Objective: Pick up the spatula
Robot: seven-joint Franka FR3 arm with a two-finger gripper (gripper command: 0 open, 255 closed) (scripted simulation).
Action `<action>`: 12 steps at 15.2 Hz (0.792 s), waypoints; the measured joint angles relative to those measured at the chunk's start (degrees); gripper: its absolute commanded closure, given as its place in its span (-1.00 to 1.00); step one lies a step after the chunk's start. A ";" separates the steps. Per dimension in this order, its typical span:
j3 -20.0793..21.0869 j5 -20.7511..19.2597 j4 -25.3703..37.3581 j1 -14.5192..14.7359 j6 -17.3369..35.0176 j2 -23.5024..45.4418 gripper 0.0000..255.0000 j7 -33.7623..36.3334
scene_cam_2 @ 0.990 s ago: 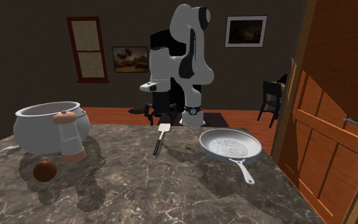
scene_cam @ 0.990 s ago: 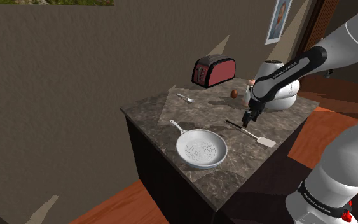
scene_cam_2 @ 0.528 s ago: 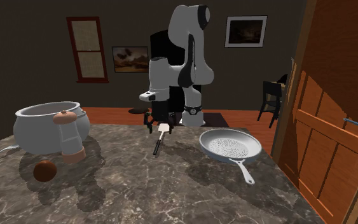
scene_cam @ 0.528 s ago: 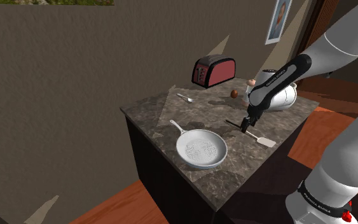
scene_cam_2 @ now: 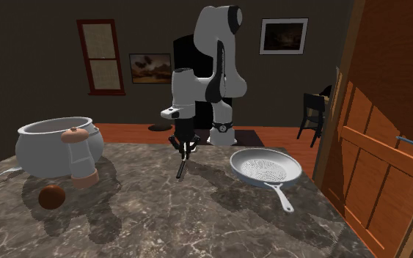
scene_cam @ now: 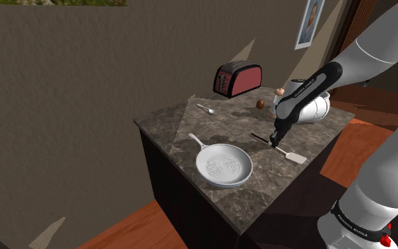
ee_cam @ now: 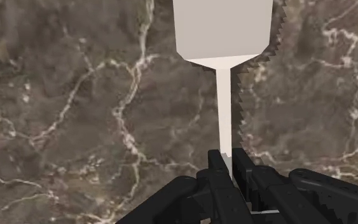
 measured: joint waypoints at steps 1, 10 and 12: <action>0.00 0.00 0.00 0.00 0.00 0.00 1.00 0.00; 0.57 -2.75 0.35 -1.02 -4.99 -4.83 1.00 2.05; 0.85 -3.36 0.93 -1.27 -7.06 -6.36 1.00 2.60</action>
